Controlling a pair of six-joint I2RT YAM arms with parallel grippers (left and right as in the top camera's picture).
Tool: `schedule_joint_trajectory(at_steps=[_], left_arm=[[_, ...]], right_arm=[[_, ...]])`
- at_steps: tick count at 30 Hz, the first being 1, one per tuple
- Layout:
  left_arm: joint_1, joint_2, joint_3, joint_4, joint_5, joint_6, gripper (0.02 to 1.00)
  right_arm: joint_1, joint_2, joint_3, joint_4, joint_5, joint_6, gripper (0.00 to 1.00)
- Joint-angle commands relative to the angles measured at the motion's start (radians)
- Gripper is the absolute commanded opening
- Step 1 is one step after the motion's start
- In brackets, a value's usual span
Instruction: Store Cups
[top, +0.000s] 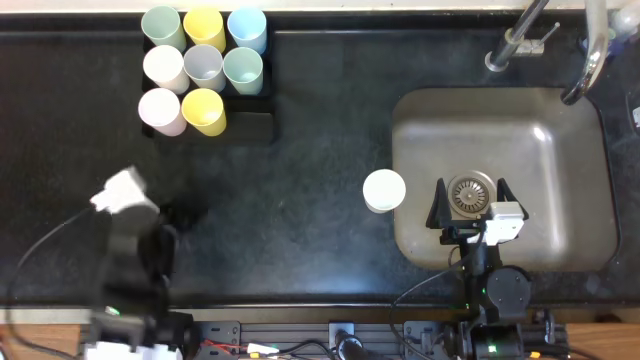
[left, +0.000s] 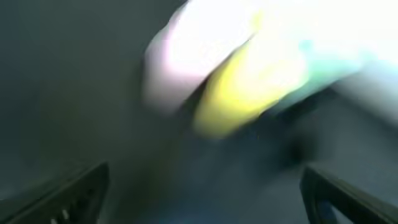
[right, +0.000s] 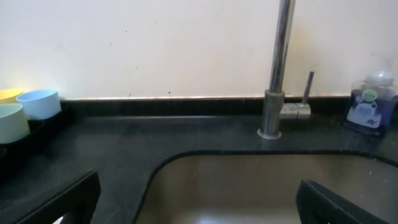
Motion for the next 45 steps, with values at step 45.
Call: schedule_joint_trajectory(at_steps=[45], left_arm=[[0.006, -0.572, -0.467, 0.438, 0.243, 0.674, 0.998]], right_arm=[[0.002, -0.008, -0.013, 0.008, -0.003, 0.008, 0.998]])
